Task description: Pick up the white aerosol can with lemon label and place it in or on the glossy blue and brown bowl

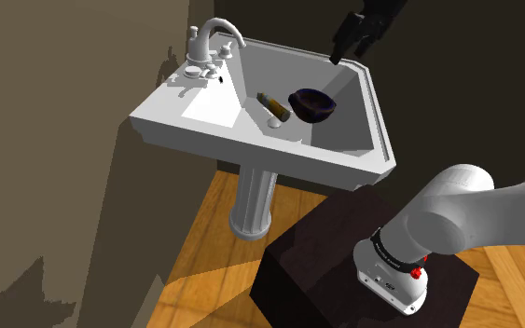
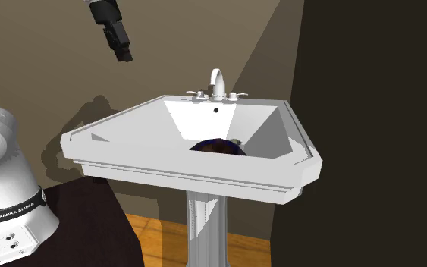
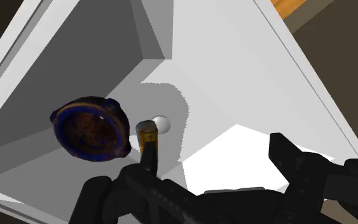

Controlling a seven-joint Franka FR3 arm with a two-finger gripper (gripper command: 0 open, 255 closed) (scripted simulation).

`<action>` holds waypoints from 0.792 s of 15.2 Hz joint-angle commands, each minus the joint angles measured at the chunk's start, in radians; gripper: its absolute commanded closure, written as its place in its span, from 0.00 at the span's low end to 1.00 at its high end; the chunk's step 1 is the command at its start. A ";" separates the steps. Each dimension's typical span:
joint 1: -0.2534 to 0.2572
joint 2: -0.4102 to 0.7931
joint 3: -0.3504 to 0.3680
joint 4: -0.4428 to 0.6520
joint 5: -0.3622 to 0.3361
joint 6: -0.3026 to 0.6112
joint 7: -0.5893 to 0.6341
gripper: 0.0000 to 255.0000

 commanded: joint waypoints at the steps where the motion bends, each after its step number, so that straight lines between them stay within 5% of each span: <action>1: 0.000 0.000 0.000 0.000 0.000 0.000 0.000 0.00; 12: -0.002 0.360 -0.116 0.068 0.016 0.211 -0.135 0.00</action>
